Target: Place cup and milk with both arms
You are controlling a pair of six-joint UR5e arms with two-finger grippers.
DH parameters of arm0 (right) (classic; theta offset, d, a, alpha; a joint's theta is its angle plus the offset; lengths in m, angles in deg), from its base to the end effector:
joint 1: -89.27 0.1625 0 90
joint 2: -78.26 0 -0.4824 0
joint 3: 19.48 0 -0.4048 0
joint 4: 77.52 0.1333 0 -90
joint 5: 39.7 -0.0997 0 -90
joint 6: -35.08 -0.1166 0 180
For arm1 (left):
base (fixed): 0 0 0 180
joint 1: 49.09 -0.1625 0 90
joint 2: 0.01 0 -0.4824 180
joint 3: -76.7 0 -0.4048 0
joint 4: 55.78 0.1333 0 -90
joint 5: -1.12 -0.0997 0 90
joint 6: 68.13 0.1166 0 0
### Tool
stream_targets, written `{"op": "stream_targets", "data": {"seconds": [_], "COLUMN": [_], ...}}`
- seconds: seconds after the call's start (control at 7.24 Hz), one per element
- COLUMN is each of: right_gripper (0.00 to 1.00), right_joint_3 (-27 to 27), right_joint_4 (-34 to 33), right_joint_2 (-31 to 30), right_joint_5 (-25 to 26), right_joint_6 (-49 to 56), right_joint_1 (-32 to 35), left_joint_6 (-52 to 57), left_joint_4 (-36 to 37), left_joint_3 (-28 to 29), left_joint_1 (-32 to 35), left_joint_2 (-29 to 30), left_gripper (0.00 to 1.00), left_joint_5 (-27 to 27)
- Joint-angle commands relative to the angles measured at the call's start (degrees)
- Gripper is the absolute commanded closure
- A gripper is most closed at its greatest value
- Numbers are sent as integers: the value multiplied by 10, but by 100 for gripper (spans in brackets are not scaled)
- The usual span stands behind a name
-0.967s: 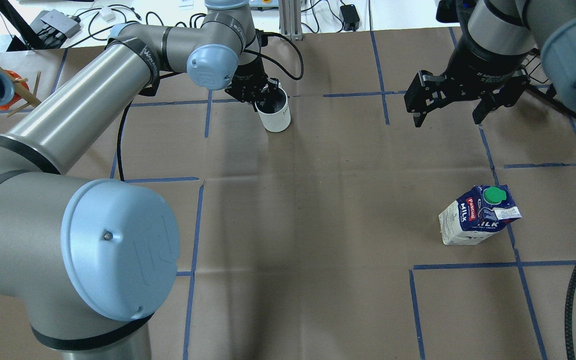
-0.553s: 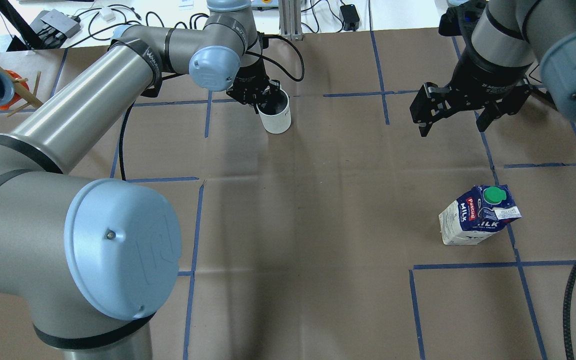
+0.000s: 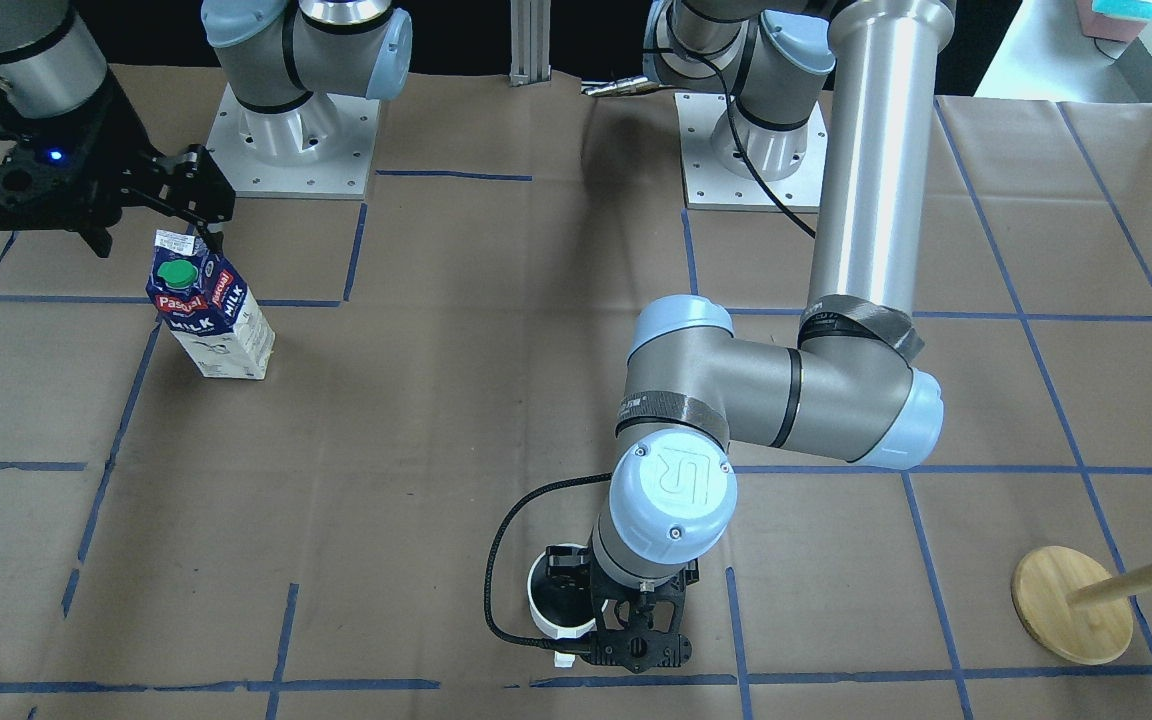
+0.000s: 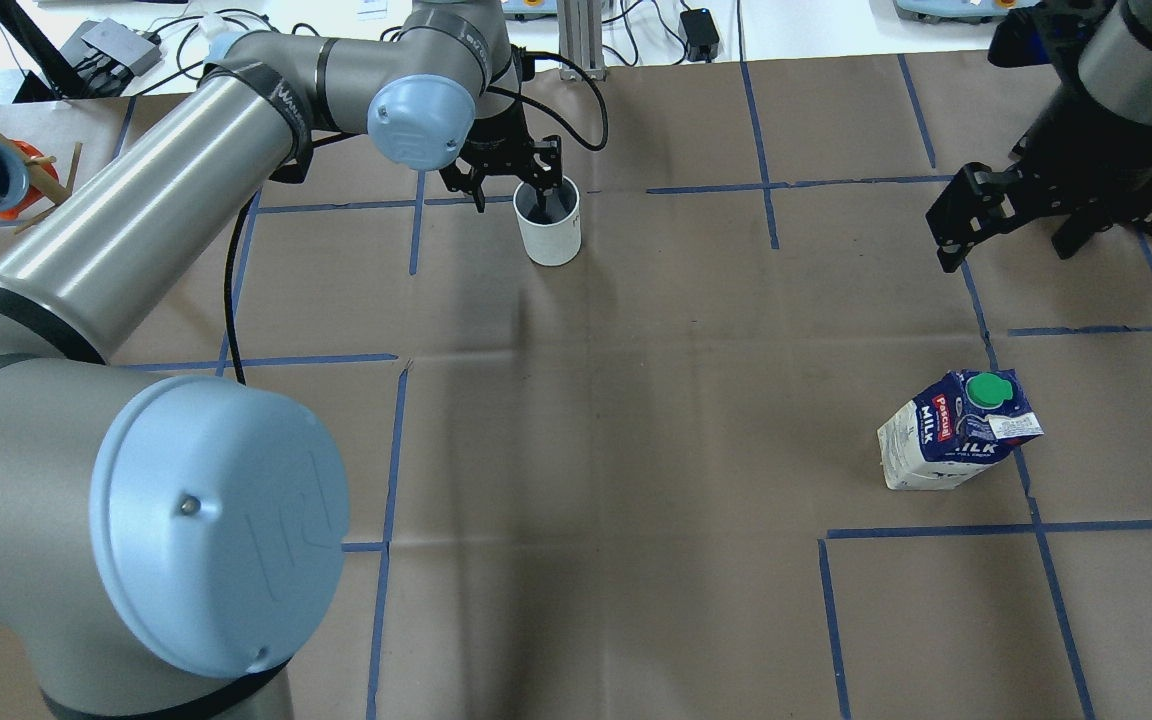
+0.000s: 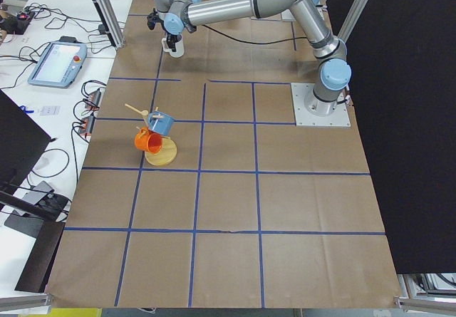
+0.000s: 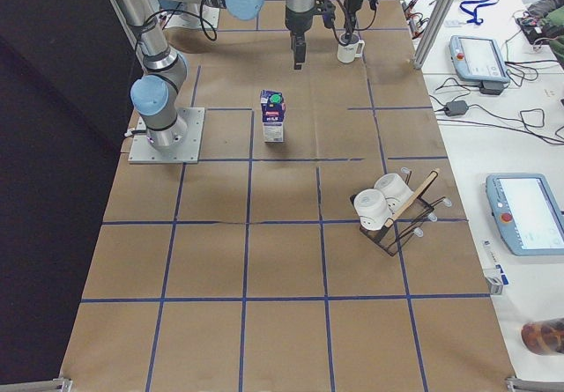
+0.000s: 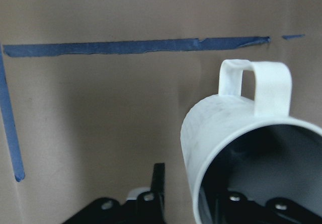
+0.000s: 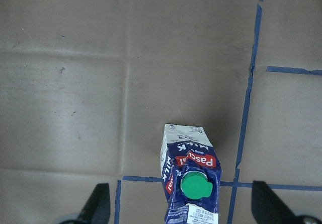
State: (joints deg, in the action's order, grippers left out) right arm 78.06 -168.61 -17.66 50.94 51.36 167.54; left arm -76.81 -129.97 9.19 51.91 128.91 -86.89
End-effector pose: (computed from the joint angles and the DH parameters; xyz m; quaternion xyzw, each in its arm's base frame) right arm 0.0370 -0.4709 0.5134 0.0397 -0.9992 -0.0058 0.0043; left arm -0.2855 -0.7490 0.3057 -0.0201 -0.9996 -0.0083 0.0162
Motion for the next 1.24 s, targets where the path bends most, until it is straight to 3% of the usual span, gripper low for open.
{"op": "stream_targets", "data": {"seconds": [0.0,0.41,0.83,1.11], "right_gripper": [0,0,0,0], "right_joint_3": [54,120,172,220], "right_joint_4": [-27,-119,-153,-156], "right_joint_2": [-25,-27,-27,-28], "right_joint_5": [-2,-3,0,-1], "right_joint_6": [26,36,37,34], "right_joint_1": [-18,-32,-38,-46], "left_joint_6": [3,13,24,22], "left_joint_4": [-89,-256,-257,-250], "left_joint_3": [-7,-30,-200,-219], "left_joint_1": [-8,-13,-84,-103], "left_joint_2": [-100,-265,-436,-442], "left_gripper": [0,0,0,0], "left_joint_5": [-1,-2,-1,3]}}
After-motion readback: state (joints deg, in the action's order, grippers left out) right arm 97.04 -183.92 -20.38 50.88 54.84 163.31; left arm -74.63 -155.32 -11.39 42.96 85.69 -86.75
